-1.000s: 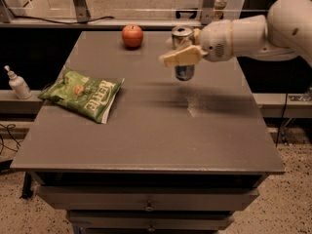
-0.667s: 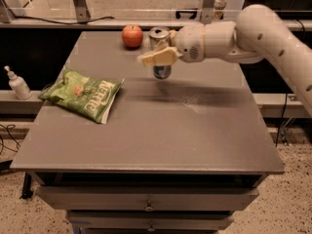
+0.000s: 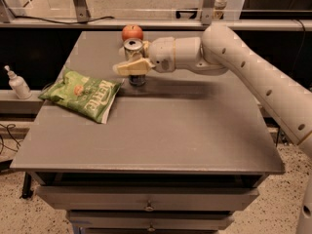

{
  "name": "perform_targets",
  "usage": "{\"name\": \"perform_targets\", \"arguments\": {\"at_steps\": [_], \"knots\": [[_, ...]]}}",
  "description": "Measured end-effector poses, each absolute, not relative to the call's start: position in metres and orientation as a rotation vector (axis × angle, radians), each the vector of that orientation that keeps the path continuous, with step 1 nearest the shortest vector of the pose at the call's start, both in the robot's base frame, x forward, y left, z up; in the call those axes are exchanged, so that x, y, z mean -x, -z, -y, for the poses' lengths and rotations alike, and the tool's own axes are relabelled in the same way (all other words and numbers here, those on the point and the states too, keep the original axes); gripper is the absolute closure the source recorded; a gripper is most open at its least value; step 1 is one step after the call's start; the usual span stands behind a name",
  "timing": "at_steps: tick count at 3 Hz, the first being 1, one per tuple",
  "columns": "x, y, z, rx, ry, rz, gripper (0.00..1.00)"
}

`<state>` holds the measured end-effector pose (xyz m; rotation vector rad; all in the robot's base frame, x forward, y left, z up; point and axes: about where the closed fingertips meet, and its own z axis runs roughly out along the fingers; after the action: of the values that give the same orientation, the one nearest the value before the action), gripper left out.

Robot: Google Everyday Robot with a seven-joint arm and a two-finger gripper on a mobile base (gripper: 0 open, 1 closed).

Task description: Move redbull can near green jalapeno chip bag

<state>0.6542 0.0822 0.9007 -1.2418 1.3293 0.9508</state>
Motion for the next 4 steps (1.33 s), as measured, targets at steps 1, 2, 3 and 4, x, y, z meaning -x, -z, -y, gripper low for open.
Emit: {"name": "perform_targets", "arguments": {"at_steps": [1, 2, 3, 4], "knots": [[-0.6454, -0.8964, -0.0987, 1.221, -0.965, -1.306, 1.00], [-0.6398, -0.8957, -0.1057, 1.212, -0.974, -1.299, 1.00], [-0.6397, -0.8958, -0.1057, 1.212, -0.974, -1.300, 0.80], [-0.6380, -0.8956, -0.1072, 1.210, -0.975, -1.303, 0.59]]}}
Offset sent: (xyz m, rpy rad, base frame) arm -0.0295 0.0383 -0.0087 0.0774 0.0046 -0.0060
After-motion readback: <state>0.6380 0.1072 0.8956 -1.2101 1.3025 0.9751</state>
